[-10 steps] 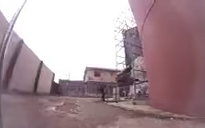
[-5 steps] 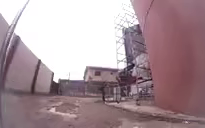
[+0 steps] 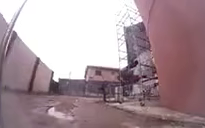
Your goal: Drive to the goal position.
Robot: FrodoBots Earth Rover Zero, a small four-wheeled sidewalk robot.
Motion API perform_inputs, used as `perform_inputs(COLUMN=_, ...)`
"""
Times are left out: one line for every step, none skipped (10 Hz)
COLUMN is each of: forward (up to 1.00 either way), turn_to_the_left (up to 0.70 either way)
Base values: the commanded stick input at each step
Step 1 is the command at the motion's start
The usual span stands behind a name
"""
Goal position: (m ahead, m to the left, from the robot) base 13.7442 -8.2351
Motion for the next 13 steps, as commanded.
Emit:
perform_inputs(forward=0.84, turn_to_the_left=0.03)
perform_inputs(forward=0.84, turn_to_the_left=0.03)
perform_inputs(forward=0.84, turn_to_the_left=0.03)
perform_inputs(forward=0.84, turn_to_the_left=0.03)
perform_inputs(forward=0.84, turn_to_the_left=0.03)
perform_inputs(forward=0.84, turn_to_the_left=0.03)
perform_inputs(forward=0.84, turn_to_the_left=0.03)
perform_inputs(forward=0.84, turn_to_the_left=0.03)
perform_inputs(forward=0.84, turn_to_the_left=0.03)
perform_inputs(forward=0.84, turn_to_the_left=0.03)
perform_inputs(forward=0.84, turn_to_the_left=0.03)
perform_inputs(forward=0.84, turn_to_the_left=0.03)
perform_inputs(forward=0.84, turn_to_the_left=0.03)
